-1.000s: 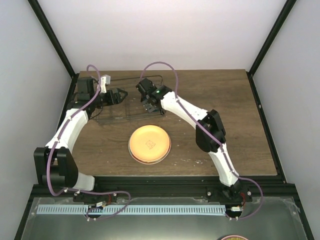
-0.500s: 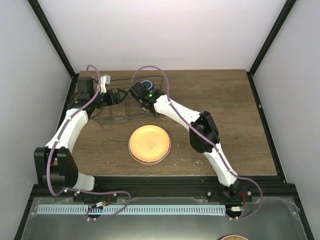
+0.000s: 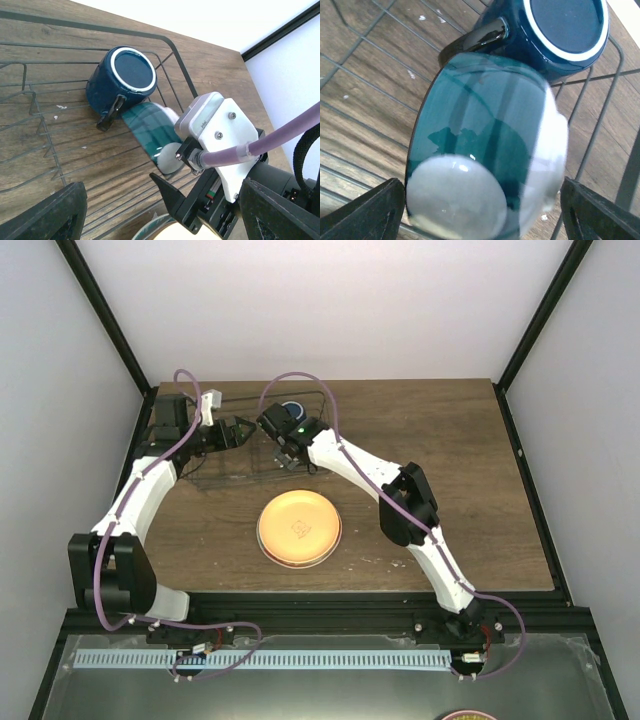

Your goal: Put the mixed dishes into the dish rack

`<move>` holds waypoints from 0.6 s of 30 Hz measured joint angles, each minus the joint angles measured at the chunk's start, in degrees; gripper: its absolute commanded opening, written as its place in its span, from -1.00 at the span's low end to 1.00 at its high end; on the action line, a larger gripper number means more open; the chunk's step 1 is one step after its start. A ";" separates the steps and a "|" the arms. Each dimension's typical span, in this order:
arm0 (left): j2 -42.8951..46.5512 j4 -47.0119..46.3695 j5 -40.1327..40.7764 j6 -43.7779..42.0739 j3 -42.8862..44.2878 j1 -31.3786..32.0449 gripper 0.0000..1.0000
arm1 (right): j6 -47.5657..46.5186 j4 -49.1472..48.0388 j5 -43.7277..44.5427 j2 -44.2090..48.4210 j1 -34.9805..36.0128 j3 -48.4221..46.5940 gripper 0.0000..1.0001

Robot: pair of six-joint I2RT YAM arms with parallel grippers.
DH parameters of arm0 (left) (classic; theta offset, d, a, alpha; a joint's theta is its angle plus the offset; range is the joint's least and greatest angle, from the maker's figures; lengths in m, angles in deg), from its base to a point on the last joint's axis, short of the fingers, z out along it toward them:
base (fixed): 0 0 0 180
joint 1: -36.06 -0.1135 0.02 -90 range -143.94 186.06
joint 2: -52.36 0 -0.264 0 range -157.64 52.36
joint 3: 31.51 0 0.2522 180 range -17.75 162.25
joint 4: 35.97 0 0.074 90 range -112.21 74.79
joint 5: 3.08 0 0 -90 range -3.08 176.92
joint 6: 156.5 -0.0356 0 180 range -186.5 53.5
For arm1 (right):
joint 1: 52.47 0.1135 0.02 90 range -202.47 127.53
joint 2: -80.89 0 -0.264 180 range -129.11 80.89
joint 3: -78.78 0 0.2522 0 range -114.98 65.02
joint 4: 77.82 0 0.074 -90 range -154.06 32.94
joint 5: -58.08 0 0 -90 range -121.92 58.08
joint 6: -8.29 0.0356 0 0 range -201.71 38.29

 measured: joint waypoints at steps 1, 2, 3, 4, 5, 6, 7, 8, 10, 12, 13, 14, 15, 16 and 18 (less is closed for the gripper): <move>-0.02 0.00 -0.04 0.00 0.00 0.00 0.69 | -0.22 -0.07 -0.52 0.00 0.07 -0.07 0.75; -0.11 -0.02 -0.15 0.02 0.02 0.00 0.68 | -0.31 -0.11 -0.96 0.00 0.11 -0.07 0.75; -0.20 -0.07 -0.20 0.02 0.04 0.00 0.69 | -0.39 -0.31 -1.33 0.00 0.17 -0.07 0.75; -0.35 -0.15 -0.22 0.04 0.04 0.00 0.68 | -0.48 -0.39 -1.66 0.00 0.24 -0.07 0.77; -0.48 -0.20 -0.24 0.07 0.07 0.00 0.69 | -0.61 -0.52 -1.97 0.00 0.28 -0.07 0.82; -0.57 -0.22 -0.31 0.09 0.07 0.00 0.69 | -0.76 -0.61 -2.08 0.00 0.35 -0.07 0.83; -0.70 -0.22 -0.39 0.13 0.07 0.00 0.69 | -0.94 -0.66 -2.25 0.00 0.37 -0.07 0.84; -0.79 -0.22 -0.46 0.15 0.07 0.00 0.69 | -1.07 -0.79 -2.34 0.02 0.39 -0.07 0.85; -0.92 -0.26 -0.59 0.15 0.07 0.00 0.69 | -1.18 -0.92 -2.58 0.04 0.46 -0.07 0.85; -1.09 -0.28 -0.70 0.17 0.09 0.00 0.69 | -1.27 -1.11 -3.06 0.07 0.48 -0.07 0.85; -1.20 -0.33 -0.79 0.17 0.09 -0.02 0.69 | -1.29 -1.09 -3.67 0.09 0.48 -0.07 0.85; -1.31 -0.33 -0.96 0.17 0.09 0.00 0.68 | -1.27 -1.16 -4.04 0.09 0.48 -0.04 0.86; -1.40 -0.31 -1.09 0.17 0.09 -0.02 0.69 | -1.27 -1.16 -4.83 0.11 0.48 -0.04 0.85; -1.49 -0.33 -1.27 0.17 0.11 -0.02 0.69 | -1.27 -1.16 -5.01 0.13 0.46 -0.04 0.86; -1.57 -0.24 -1.66 0.15 0.13 -0.02 0.69 | -1.20 -1.29 -6.51 0.46 0.42 0.35 0.86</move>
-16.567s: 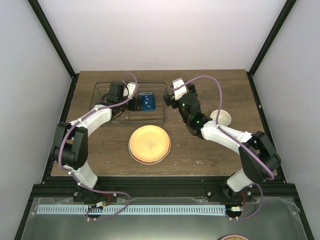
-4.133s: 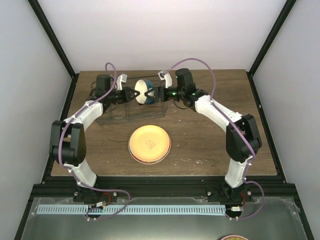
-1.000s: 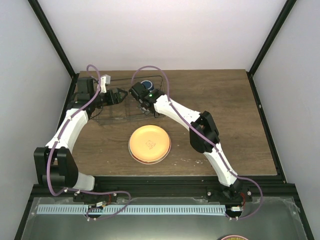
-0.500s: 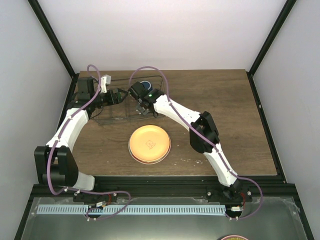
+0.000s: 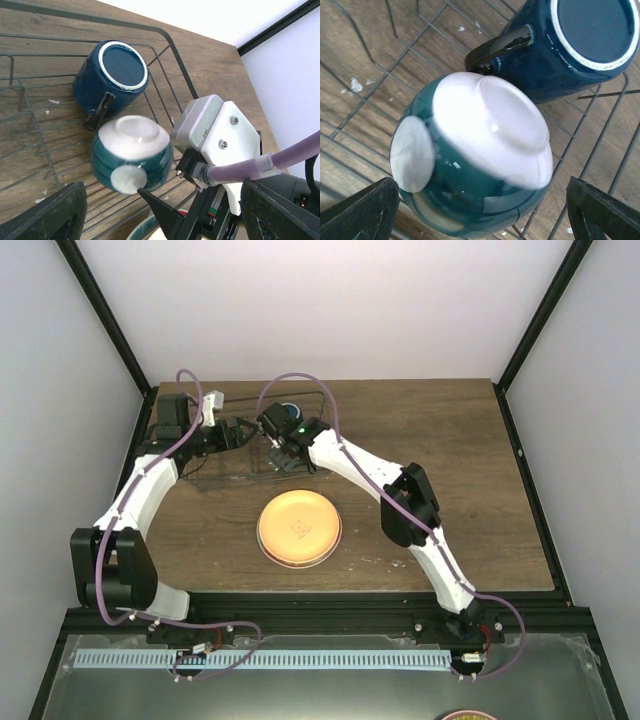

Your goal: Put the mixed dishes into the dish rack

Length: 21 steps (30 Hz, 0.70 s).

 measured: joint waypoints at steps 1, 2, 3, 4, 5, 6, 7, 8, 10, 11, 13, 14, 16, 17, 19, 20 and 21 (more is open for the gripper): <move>0.00 0.07 -0.31 -0.02 0.02 0.00 0.69 | 0.00 -0.02 -0.94 0.35 -0.04 0.33 0.86; 0.00 0.09 -0.55 -0.07 0.07 0.00 0.68 | 0.02 0.00 -1.73 0.66 -0.09 0.66 0.86; 0.00 0.11 -0.96 -0.09 0.11 0.00 0.68 | 0.04 0.17 -2.71 1.09 -0.17 1.01 0.86; 0.00 0.13 -1.33 -0.09 0.17 0.00 0.68 | 0.04 0.17 -3.58 1.46 -0.22 1.42 0.86; 0.00 0.22 -1.73 -0.20 0.28 0.00 0.68 | 0.11 0.02 -4.68 2.14 -0.26 2.27 0.86; 0.00 0.26 -2.21 -0.24 0.31 0.02 0.68 | 0.20 -0.09 -5.46 2.71 -0.33 3.02 0.86; 0.00 0.31 -2.84 -0.33 0.39 0.04 0.68 | 0.28 -0.22 -6.56 3.52 -0.44 4.00 0.86; 0.00 0.35 -3.13 -0.42 0.44 0.07 0.68 | 0.39 -0.35 -7.37 4.22 -0.52 4.74 0.86; -0.28 0.17 -2.36 -0.42 0.63 0.00 0.68 | -0.02 -0.26 -9.38 6.12 -0.55 6.32 0.86; -0.63 0.11 -2.05 -0.42 0.81 0.00 0.68 | -0.22 0.22 -10.29 7.06 -0.24 6.67 0.89; -1.33 0.24 -1.42 -0.55 1.11 -0.07 0.68 | -0.33 1.70 -11.65 8.72 0.61 7.21 0.93; -1.60 0.48 -1.18 -0.66 1.25 -0.09 0.68 | -0.31 2.12 -12.24 9.25 0.96 7.23 0.94; -1.86 1.53 -0.70 -1.09 1.75 -0.09 0.68 | 0.11 2.10 -13.09 9.92 1.11 7.17 0.94; -1.86 2.29 -0.33 -1.49 2.12 -0.09 0.68 | 0.50 2.08 -13.46 10.08 1.18 7.04 0.93; -1.77 3.69 0.57 -2.40 2.93 -0.09 0.68 | 2.19 2.08 -14.19 10.12 0.46 6.36 0.91; -1.57 4.20 1.11 -2.86 3.06 -0.09 0.68 | 3.56 1.99 -14.71 10.12 -0.44 6.05 0.90; -1.27 4.92 1.64 -3.30 3.06 -0.09 0.68 | 4.92 1.99 -15.28 10.16 -1.66 5.70 0.89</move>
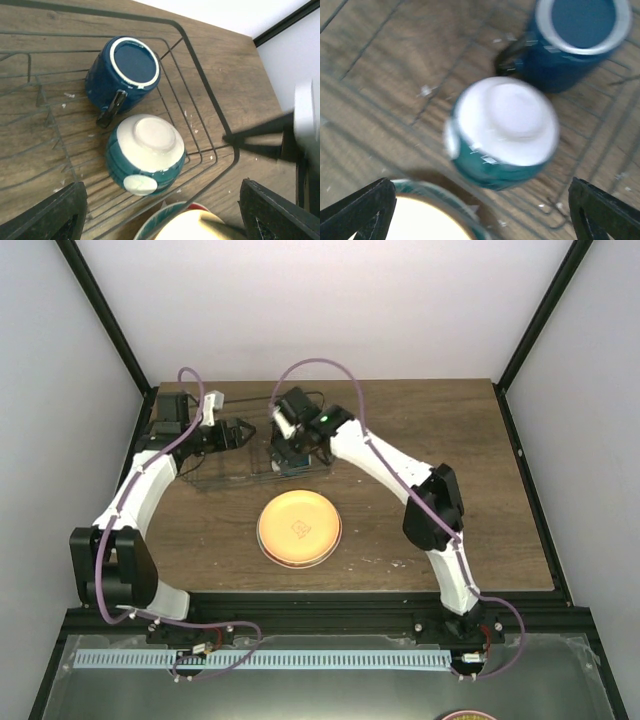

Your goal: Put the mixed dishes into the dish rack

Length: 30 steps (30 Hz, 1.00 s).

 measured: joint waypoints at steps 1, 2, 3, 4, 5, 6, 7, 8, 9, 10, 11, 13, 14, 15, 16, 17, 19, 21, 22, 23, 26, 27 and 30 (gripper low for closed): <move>0.48 1.05 0.52 -0.44 -0.02 0.00 0.68 | 1.29 -0.13 -0.55 0.07 -1.42 -0.26 0.89; 1.16 2.08 1.01 -0.81 -0.13 0.00 0.68 | 2.84 -0.46 -1.16 0.28 -3.26 -0.26 0.88; 1.95 2.82 1.33 -1.09 -0.44 0.00 0.68 | 4.61 -0.66 -1.79 0.55 -5.68 -0.26 0.88; 2.73 3.50 1.53 -1.33 -0.81 0.00 0.68 | 6.21 -0.83 -2.01 0.87 -8.17 -0.24 0.88; 3.78 4.31 1.75 -1.60 -1.42 0.02 0.68 | 8.11 -1.07 -2.16 1.31 -11.17 -0.24 0.88; 5.01 5.18 2.01 -1.84 -2.21 0.04 0.68 | 9.57 -1.22 -2.16 1.68 -13.70 -0.24 0.88; 6.21 6.23 2.27 -1.97 -3.06 0.11 0.68 | 11.26 -1.49 -2.08 2.21 -16.83 -0.24 0.88; 7.13 7.10 2.49 -2.10 -3.69 0.17 0.68 | 12.31 -1.64 -2.03 2.51 -18.78 -0.24 0.88; 8.22 8.26 2.71 -2.25 -4.48 0.20 0.68 | 13.79 -1.86 -1.84 2.95 -21.62 -0.24 0.88; 9.01 9.14 2.95 -2.38 -5.05 0.35 0.67 | 14.91 -1.95 -1.53 3.21 -24.06 -0.24 0.88; 9.81 10.40 3.21 -2.73 -5.62 0.63 0.67 | 15.78 -1.95 -1.36 3.32 -26.12 -0.26 0.88; 10.78 13.07 3.76 -3.52 -6.19 1.64 0.67 | 17.20 -1.84 -1.09 3.32 -29.14 -0.28 0.88; 10.95 14.67 4.13 -4.00 -6.19 2.56 0.66 | 17.84 -1.51 -1.11 3.19 -30.16 -0.28 0.88; 10.97 15.78 4.50 -4.55 -6.19 3.45 0.66 | 18.21 -1.25 -1.16 3.15 -30.75 -0.28 0.88; 10.95 17.03 4.94 -5.01 -6.19 4.55 0.64 | 18.56 -1.05 -1.18 3.02 -31.15 -0.28 0.88; 10.73 18.75 5.88 -5.70 -6.19 6.14 0.62 | 18.82 -0.94 -1.22 2.86 -31.26 -0.28 0.88; 9.94 21.35 7.41 -6.60 -6.12 8.59 0.58 | 19.41 -0.94 -1.64 2.49 -31.15 -0.09 0.88; 8.20 24.06 9.18 -7.30 -6.10 11.02 0.56 | 19.63 -1.16 -2.05 2.34 -30.86 0.55 0.89; 7.30 25.09 9.94 -7.56 -6.10 11.72 0.53 | 19.80 -1.27 -2.29 2.34 -30.84 1.11 0.89; 6.23 26.08 10.84 -7.85 -6.10 12.31 0.51 | 19.87 -1.46 -2.56 2.34 -30.80 1.66 0.89; 3.04 28.06 13.33 -8.37 -5.97 13.22 0.33 | 20.09 -1.99 -2.93 2.34 -30.80 3.39 0.89; 1.99 28.50 13.99 -8.46 -5.75 13.40 0.24 | 20.22 -2.14 -2.93 2.34 -30.80 4.07 0.89; -2.08 29.46 15.74 -9.51 -4.46 14.19 0.00 | 20.28 -2.95 -2.86 2.58 -30.80 6.82 0.89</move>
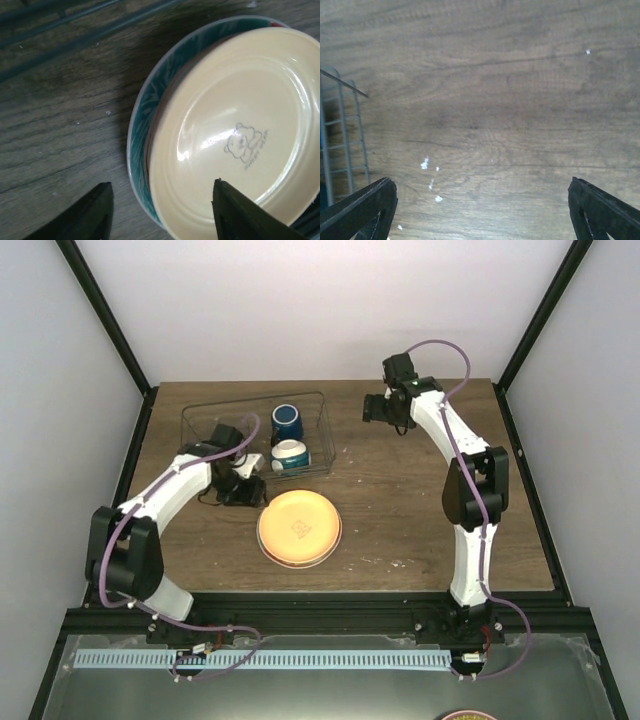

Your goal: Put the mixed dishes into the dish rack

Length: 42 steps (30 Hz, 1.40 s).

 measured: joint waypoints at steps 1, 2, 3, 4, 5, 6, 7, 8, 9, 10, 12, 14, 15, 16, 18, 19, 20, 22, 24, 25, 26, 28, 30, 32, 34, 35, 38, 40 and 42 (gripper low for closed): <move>-1.46 0.04 0.50 -0.28 0.46 0.44 -0.09 | 0.00 -0.22 0.04 0.22 0.00 1.16 0.89; -2.97 -0.04 1.03 -0.52 0.76 1.03 -0.17 | 0.00 -0.31 0.20 0.44 0.00 2.10 0.89; -4.15 -0.04 1.36 -0.55 0.90 1.64 -0.25 | 0.02 -0.31 0.35 0.68 0.00 3.08 0.89; -5.11 0.02 1.73 -0.50 1.03 2.23 -0.32 | 0.02 -0.35 0.46 0.92 0.00 3.82 0.89; -6.21 0.02 2.19 -0.96 1.27 3.06 -0.40 | 0.04 -0.42 0.63 1.20 0.00 4.59 0.89; -7.04 -0.02 2.40 -1.03 1.49 3.78 -0.47 | 0.07 -0.63 0.85 1.53 0.00 5.20 0.89; -7.80 -0.11 2.71 -1.18 1.73 4.57 -0.53 | 0.09 -0.63 0.98 1.86 0.00 5.75 0.89; -8.41 -0.17 2.99 -1.09 1.90 5.29 -0.57 | 0.09 -0.70 1.20 2.23 0.00 6.21 0.90; -8.96 -0.20 3.32 -0.96 2.16 5.92 -0.59 | 0.09 -0.55 1.36 2.49 0.00 6.29 0.90; -9.55 -0.26 3.76 -1.01 2.36 6.51 -0.61 | 0.09 -0.66 1.49 2.71 0.00 6.29 0.90; -10.51 -0.46 5.01 -0.85 2.54 7.08 -0.64 | -0.04 -1.16 2.05 3.85 0.00 6.29 0.90; -10.51 -0.44 5.20 -0.85 2.56 7.08 -0.65 | -0.07 -1.27 2.23 4.00 0.00 6.29 0.90; -10.51 -0.44 5.44 -0.85 2.58 7.08 -0.65 | -0.09 -1.33 2.36 4.07 0.00 6.29 0.90; -10.51 -0.44 5.70 -0.85 2.60 7.10 -0.64 | -0.09 -1.38 2.38 4.09 0.00 6.29 0.90; -10.51 -0.39 5.97 -0.83 2.69 7.10 -0.61 | -0.09 -1.33 2.38 4.09 0.00 6.29 0.90; -10.51 -0.31 6.05 -0.81 2.82 7.10 -0.59 | -0.09 -1.36 2.38 4.09 0.00 6.29 0.90; -10.49 -0.20 6.19 -0.79 2.99 7.15 -0.57 | -0.11 -1.38 2.38 4.09 0.00 6.29 0.90; -10.27 0.09 6.49 -0.74 3.45 7.15 -0.55 | -0.09 -1.36 2.38 4.09 0.00 6.29 0.90; -9.84 0.50 6.82 -0.85 4.02 7.15 -0.54 | -0.09 -1.36 2.36 4.09 0.00 6.29 0.90; -9.64 0.79 7.13 -0.87 4.46 7.15 -0.54 | -0.09 -1.38 2.36 4.09 0.00 6.29 0.90; -9.46 0.90 7.41 -0.92 4.74 7.15 -0.54 | -0.09 -1.38 2.36 4.09 0.00 6.29 0.90; -9.16 1.07 7.98 -0.96 4.81 7.15 -0.54 | -0.09 -1.38 2.34 4.09 0.00 6.29 0.90; -9.09 1.51 8.48 -0.96 4.81 7.15 -0.54 | -0.09 -1.40 2.32 4.09 0.00 6.29 0.90; -9.09 1.73 8.90 -0.96 4.81 7.15 -0.54 | -0.09 -1.38 2.29 4.07 0.00 6.29 0.90; -9.07 1.75 9.33 -0.96 4.81 7.15 -0.54 | -0.09 -1.40 2.27 4.07 0.00 6.29 0.90; -9.07 1.75 9.64 -0.96 4.79 7.15 -0.54 | -0.09 -1.42 2.27 4.07 0.00 6.29 0.90; -9.09 1.75 10.29 -0.96 4.79 7.15 -0.54 | -0.11 -1.40 2.23 4.07 0.00 6.29 0.90; -9.14 1.70 10.69 -0.96 4.79 7.15 -0.54 | -0.11 -1.44 2.21 4.07 0.00 6.29 0.90; -9.25 1.66 10.93 -0.96 4.79 7.15 -0.54 | -0.26 -1.44 2.21 4.07 0.00 6.34 0.90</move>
